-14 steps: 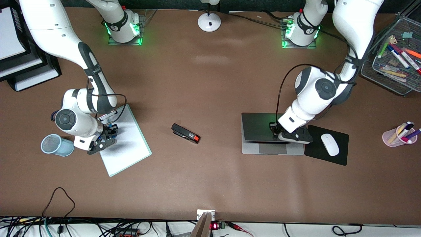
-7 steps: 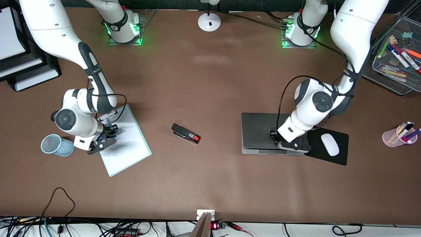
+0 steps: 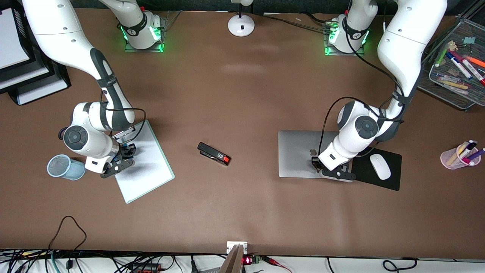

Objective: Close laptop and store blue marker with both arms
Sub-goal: 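Press the laptop lid shut with the left gripper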

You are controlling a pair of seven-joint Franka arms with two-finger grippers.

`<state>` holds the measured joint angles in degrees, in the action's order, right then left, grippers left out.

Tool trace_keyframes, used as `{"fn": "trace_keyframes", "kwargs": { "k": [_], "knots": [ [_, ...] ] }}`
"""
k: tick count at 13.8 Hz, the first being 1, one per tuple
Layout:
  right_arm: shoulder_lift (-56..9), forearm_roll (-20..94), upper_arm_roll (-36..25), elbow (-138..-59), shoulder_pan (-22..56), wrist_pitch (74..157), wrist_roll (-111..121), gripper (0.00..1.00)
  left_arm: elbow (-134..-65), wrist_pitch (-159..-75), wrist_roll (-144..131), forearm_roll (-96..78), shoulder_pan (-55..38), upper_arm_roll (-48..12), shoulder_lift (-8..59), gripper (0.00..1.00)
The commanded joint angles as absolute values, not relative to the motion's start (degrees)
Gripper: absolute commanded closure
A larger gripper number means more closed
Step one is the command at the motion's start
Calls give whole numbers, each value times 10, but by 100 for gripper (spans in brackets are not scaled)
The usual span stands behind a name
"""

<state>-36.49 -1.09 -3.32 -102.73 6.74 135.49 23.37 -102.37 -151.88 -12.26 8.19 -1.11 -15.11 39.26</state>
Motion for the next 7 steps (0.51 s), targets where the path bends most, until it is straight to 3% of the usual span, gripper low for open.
{"fn": "trace_keyframes", "kwargs": {
  "k": [1,7],
  "knots": [
    [-367,-11,-30,-1020,66,1358,242,86,-1003,-1530,-128,97,-19,-144,411,100],
    [-344,-12,-30,-1008,69,1355,245,94,-998,-1541,-128,98,-19,-142,424,100]
  ]
}}
